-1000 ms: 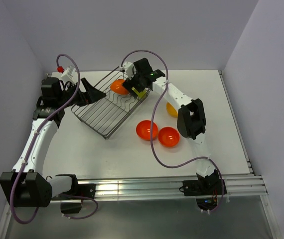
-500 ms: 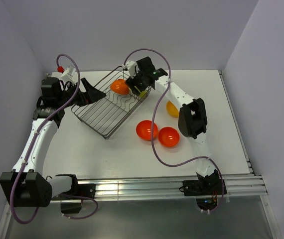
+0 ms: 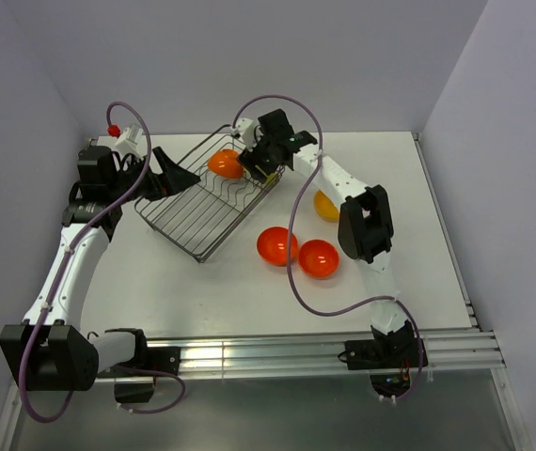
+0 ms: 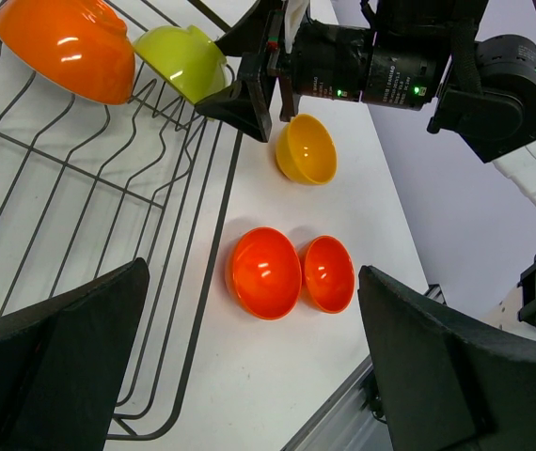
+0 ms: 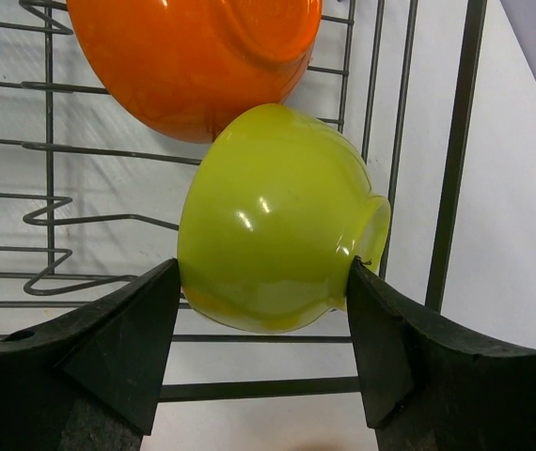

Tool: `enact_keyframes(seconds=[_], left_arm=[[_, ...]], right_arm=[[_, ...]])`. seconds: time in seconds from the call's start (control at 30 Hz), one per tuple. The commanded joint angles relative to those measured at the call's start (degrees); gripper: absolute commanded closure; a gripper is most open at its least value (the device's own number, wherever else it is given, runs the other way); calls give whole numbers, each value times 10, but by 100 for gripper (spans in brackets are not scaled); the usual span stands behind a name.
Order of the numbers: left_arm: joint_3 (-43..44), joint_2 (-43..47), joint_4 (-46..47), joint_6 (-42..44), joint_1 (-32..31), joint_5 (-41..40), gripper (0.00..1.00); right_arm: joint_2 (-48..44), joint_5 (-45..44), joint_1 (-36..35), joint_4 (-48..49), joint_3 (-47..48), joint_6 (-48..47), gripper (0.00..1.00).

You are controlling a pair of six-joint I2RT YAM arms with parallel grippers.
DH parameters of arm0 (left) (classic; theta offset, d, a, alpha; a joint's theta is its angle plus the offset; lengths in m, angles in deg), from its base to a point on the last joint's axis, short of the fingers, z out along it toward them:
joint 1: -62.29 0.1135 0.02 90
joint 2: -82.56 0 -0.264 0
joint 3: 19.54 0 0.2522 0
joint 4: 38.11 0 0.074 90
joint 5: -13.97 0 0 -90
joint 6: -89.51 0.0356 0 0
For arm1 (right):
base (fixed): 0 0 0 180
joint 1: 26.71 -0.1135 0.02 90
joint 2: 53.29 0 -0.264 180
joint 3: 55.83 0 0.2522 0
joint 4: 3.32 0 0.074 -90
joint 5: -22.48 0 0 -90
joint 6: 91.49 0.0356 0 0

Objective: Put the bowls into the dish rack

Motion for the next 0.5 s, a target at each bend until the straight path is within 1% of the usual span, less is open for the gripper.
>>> enact_keyframes(seconds=[0.0,0.27,0.47], left_arm=[[7,6,13,0,3,12,0],[1,8,16,-1,3,13,1],[2,11,11,4,3,10,0]], right_arm=[[-42,-2,3,-19,-4,-23,48],[-39,-11,-1,-24,-6,-57,51],[-48,-53,-19,12,-50,-107,53]])
